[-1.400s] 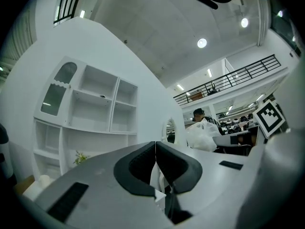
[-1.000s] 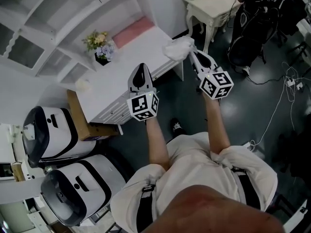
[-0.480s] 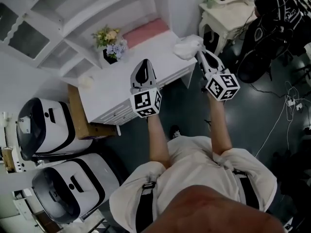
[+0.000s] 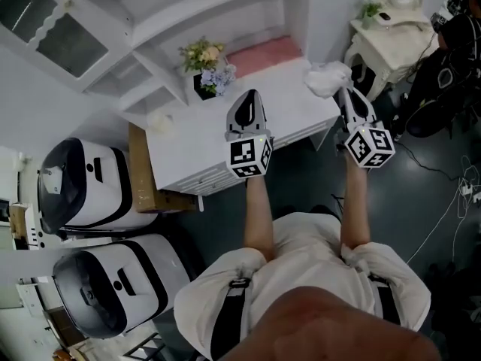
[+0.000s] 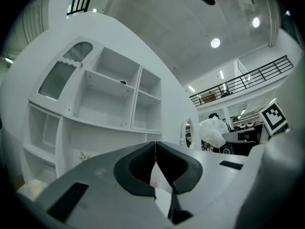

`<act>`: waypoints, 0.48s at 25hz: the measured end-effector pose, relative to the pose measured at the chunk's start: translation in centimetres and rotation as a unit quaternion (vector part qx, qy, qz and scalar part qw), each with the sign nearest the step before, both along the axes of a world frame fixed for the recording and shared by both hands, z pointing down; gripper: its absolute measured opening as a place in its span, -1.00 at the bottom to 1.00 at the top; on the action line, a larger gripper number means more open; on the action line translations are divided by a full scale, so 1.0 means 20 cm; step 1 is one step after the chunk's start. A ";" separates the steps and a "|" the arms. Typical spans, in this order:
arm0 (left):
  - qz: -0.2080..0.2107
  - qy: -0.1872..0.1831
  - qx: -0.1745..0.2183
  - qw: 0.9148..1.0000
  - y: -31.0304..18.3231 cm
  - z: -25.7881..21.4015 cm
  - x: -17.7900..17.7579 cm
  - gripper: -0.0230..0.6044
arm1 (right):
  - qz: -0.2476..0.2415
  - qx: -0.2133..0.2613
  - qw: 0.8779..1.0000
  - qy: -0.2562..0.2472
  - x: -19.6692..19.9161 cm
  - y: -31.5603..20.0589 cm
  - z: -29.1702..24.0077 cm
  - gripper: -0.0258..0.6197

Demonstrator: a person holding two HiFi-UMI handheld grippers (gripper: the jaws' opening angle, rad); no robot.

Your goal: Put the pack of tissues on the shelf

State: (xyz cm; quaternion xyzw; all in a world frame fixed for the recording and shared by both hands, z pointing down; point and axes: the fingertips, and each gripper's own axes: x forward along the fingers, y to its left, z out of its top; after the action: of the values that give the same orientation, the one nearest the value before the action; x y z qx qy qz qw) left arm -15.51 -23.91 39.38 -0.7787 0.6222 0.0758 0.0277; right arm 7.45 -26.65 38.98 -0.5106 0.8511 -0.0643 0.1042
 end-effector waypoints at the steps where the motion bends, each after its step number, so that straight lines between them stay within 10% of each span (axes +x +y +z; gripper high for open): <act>1: 0.001 0.001 -0.006 1.000 -0.01 0.02 -0.01 -0.89 | 0.003 -0.003 1.000 0.000 0.00 -0.01 0.01 -0.71; 12: -0.019 0.000 -0.041 0.999 -0.10 0.20 -0.16 -0.89 | 0.013 -0.034 0.999 -0.017 -0.04 -0.20 0.18 -0.71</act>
State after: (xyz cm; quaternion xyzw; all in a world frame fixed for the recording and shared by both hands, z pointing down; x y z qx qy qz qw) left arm -18.63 -25.89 43.45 -0.7670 0.6397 0.0496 -0.0022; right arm 6.68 -30.61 42.52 -0.5237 0.8397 -0.1003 0.1027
